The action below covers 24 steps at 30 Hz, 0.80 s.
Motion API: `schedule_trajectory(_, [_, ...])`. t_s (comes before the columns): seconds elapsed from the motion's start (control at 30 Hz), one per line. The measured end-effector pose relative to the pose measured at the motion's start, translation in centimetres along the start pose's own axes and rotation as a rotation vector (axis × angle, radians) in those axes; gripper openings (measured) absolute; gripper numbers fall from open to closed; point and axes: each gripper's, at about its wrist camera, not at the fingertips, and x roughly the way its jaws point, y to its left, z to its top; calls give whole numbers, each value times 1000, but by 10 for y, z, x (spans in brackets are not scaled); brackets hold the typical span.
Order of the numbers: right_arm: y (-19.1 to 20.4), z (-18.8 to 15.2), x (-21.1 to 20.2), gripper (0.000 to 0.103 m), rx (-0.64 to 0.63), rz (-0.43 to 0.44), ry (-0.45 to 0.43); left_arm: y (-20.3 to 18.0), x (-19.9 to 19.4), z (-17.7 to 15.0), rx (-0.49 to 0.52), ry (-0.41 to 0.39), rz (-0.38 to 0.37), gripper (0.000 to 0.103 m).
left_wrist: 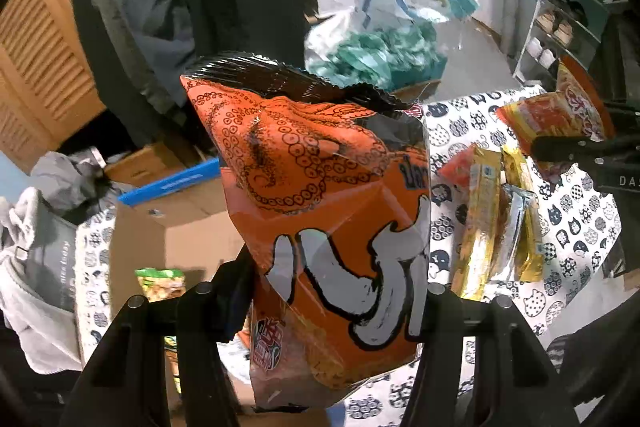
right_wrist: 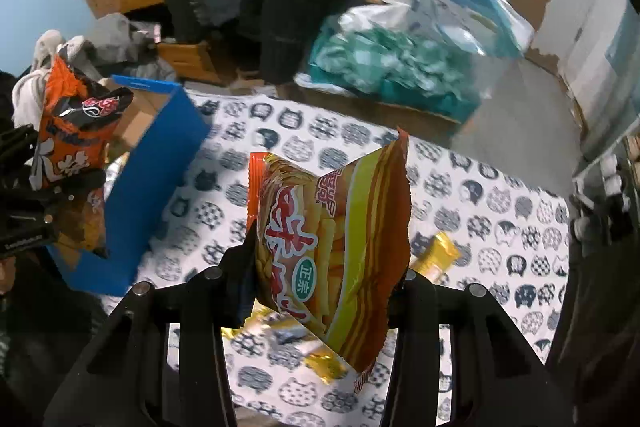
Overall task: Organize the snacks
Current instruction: 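Carry both orange bags over the cardboard box and open both tools to drop them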
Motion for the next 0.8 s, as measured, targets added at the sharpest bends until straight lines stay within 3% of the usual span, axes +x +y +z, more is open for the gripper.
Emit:
schedule_trajectory(0.33, [60,29,14,42,-74,59,15,47,-15,-20,-57,-21,5,59])
schedule_trajectory(0.53, [102,48,28,42,-127,93,27,79,-16,-34,-85,-37,81,59])
schedule_trajectory(0.8, [153,62,45,42,-195,122,54,126,-5,-56,-170,-2,101,59])
